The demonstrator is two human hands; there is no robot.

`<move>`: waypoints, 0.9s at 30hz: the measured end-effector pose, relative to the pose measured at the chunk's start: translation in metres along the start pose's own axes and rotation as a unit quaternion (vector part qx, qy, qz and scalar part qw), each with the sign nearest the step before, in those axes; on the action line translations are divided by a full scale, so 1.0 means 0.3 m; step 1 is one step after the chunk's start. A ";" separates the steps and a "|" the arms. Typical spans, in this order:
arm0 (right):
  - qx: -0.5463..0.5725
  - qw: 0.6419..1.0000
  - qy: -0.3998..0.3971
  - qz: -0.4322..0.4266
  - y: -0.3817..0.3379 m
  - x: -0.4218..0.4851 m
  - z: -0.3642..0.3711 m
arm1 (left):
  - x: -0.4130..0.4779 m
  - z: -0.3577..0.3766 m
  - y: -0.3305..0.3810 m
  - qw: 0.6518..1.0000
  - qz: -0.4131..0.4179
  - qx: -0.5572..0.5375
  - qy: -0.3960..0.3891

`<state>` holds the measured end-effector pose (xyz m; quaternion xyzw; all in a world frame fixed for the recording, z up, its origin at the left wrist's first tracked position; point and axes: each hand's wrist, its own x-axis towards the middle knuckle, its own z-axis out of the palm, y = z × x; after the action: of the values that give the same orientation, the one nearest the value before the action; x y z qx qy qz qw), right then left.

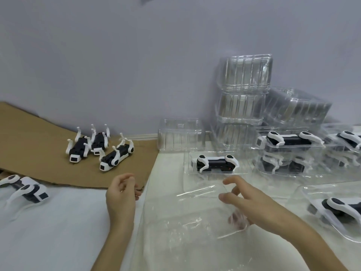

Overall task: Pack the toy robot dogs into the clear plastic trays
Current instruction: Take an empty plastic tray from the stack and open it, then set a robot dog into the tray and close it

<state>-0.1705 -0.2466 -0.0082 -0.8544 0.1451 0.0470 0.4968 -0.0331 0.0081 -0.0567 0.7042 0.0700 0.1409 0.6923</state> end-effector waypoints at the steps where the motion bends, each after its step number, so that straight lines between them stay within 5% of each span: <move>1: -0.019 1.000 0.023 -0.002 -0.002 -0.003 -0.001 | -0.002 0.011 -0.010 1.000 -0.013 -0.002 0.002; 6: -0.189 0.977 0.103 -0.005 -0.004 -0.023 0.009 | 0.051 0.049 -0.020 0.998 0.033 0.041 0.025; 8: -0.212 0.968 0.136 -0.008 -0.005 -0.022 0.019 | 0.109 0.050 -0.015 0.975 0.111 0.183 0.063; 11: -0.177 0.963 0.202 -0.023 -0.007 -0.012 0.019 | 0.197 0.037 -0.022 0.905 0.177 0.380 0.076; 16: -0.085 0.944 0.296 -0.117 -0.007 0.000 0.024 | 0.327 0.026 -0.016 0.864 0.157 0.479 0.005; 23: -0.041 0.935 0.309 -0.170 0.009 0.017 0.038 | 0.301 0.090 0.034 0.880 0.134 0.454 -0.025; 27: 0.005 0.935 0.309 -0.176 0.012 0.026 0.029 | 0.221 0.125 0.103 0.947 0.141 0.275 -0.085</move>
<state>-0.1636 -0.2423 -0.0174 -0.8361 0.1388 -0.3085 0.4320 0.0378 -0.0092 -0.0192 0.8795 -0.0526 0.1522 0.4478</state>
